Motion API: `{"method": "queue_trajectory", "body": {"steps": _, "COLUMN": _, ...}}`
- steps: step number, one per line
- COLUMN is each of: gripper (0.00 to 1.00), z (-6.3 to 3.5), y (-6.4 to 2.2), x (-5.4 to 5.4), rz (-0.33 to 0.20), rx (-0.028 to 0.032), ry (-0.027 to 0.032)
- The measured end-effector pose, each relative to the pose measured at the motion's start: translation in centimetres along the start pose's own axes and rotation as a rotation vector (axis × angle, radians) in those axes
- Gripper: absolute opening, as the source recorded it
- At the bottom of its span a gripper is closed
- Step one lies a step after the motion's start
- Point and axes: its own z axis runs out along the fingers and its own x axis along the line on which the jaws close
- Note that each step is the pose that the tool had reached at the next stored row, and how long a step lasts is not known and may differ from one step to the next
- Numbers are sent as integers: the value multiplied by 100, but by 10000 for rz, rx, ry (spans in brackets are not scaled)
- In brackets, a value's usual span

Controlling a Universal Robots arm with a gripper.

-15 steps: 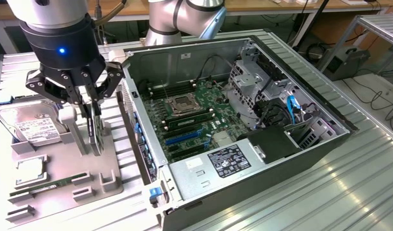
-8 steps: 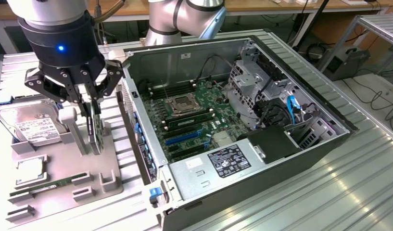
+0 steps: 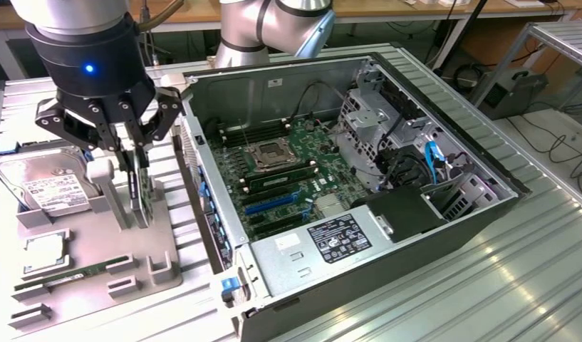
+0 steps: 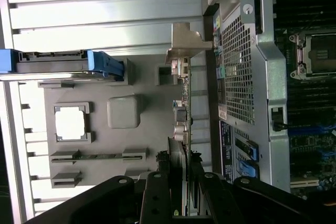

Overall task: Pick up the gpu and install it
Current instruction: 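Pick up the gpu and move the gpu toward the slot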

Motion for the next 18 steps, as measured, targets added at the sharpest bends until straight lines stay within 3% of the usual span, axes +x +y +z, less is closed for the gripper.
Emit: {"method": "queue_trajectory", "body": {"steps": 18, "gripper": 26, "z": -17, "y": 28, "x": 2, "rz": 0, "rx": 2, "ry": 2}}
